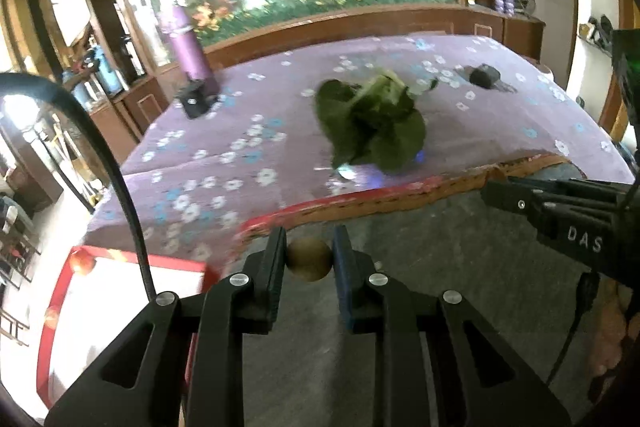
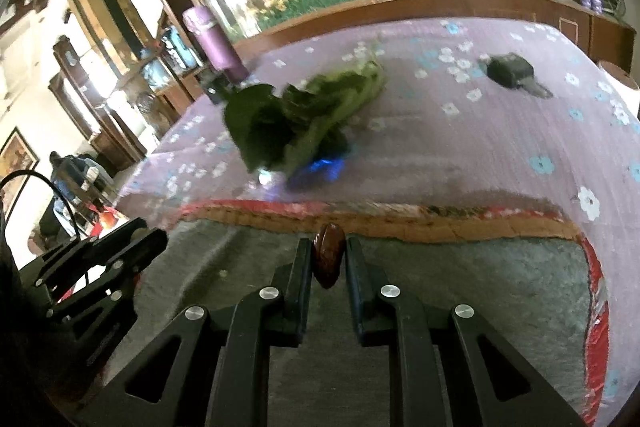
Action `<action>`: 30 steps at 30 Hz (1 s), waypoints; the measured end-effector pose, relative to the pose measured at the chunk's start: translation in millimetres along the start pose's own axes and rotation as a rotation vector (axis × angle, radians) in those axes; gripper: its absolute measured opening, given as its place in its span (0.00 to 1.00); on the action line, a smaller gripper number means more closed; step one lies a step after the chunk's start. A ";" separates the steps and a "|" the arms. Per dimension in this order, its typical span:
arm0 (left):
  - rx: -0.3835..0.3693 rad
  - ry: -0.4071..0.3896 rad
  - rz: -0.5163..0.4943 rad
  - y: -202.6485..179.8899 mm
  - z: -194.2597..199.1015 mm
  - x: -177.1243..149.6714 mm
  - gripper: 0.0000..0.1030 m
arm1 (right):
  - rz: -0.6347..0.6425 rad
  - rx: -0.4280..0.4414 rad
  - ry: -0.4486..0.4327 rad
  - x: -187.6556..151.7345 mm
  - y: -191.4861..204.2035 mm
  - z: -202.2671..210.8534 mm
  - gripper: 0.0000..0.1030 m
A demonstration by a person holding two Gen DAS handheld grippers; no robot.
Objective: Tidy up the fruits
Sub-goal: 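Carry the red date and round brown fruit over the white tray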
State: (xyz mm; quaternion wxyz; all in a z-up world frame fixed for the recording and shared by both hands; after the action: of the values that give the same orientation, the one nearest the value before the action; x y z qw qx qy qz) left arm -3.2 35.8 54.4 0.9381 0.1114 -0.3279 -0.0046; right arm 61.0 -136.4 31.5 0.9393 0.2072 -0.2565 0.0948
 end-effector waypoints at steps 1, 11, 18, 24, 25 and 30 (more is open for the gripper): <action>0.005 -0.007 0.008 5.7 4.4 -2.8 0.20 | 0.004 0.011 -0.011 -0.2 5.1 2.3 0.16; 0.027 -0.086 0.123 65.9 51.2 -35.4 0.20 | 0.105 0.081 -0.053 -18.7 79.7 23.2 0.16; 0.079 -0.132 0.208 112.7 78.5 -60.4 0.20 | 0.190 0.159 -0.052 -37.4 155.4 25.2 0.16; 0.116 -0.160 0.268 147.5 92.3 -77.7 0.20 | 0.263 0.189 -0.058 -48.6 208.3 28.1 0.16; 0.119 -0.162 0.276 152.2 93.3 -80.7 0.20 | 0.272 0.198 -0.056 -50.1 216.5 28.6 0.16; 0.123 -0.166 0.315 174.0 95.4 -94.9 0.20 | 0.317 0.220 -0.055 -61.1 247.6 28.4 0.16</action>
State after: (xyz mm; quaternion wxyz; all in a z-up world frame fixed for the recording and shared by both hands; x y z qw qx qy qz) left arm -147.7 193.6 105.5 0.8884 0.1151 -0.4170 0.1532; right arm -73.9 68.6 106.2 0.8770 0.2680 -0.2997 0.2633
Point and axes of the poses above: each gripper's, at about its wrist camera, not at the fingertips, and z roughly against the way its jaws point, y to its left, x to its top, the point moved 1 cm from there along -z, roughly the way its jaws point, and after that the axes turned 8 degrees about y, right-handed, at the moved point
